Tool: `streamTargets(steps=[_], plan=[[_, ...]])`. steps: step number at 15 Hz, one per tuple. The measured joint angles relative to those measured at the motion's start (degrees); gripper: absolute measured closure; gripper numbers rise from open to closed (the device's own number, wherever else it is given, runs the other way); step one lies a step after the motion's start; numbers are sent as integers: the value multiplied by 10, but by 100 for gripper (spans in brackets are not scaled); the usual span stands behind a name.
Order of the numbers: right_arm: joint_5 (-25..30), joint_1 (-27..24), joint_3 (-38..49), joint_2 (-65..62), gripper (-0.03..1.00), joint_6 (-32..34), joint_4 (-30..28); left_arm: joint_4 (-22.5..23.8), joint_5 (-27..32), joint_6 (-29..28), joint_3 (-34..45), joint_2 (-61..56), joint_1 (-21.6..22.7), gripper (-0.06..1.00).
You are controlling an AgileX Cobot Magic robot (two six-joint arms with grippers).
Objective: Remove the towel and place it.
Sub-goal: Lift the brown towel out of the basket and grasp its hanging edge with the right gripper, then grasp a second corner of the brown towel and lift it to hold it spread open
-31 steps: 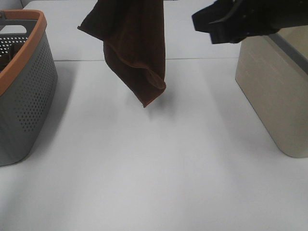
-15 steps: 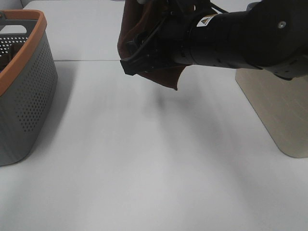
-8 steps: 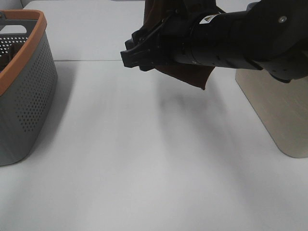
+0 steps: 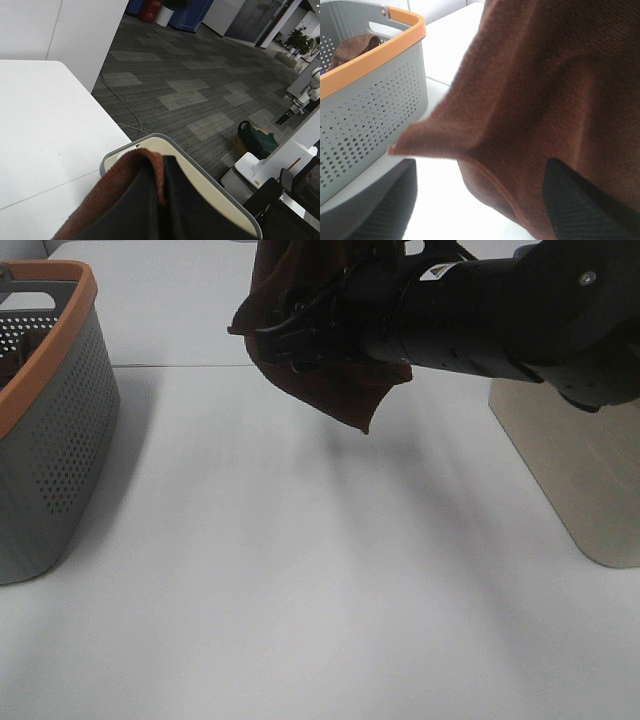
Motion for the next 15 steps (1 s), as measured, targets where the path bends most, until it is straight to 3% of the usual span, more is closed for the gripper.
streamTargets(steps=[6,9,15], plan=[[-9,0,-19,25,24,27,-1,0,0,0,0,0,0,94],[-50,0,-25,39,22,42,29,0,0,0,0,0,0,94],[-2,0,-85,96,22,42,38,10,0,0,0,0,-11,94]])
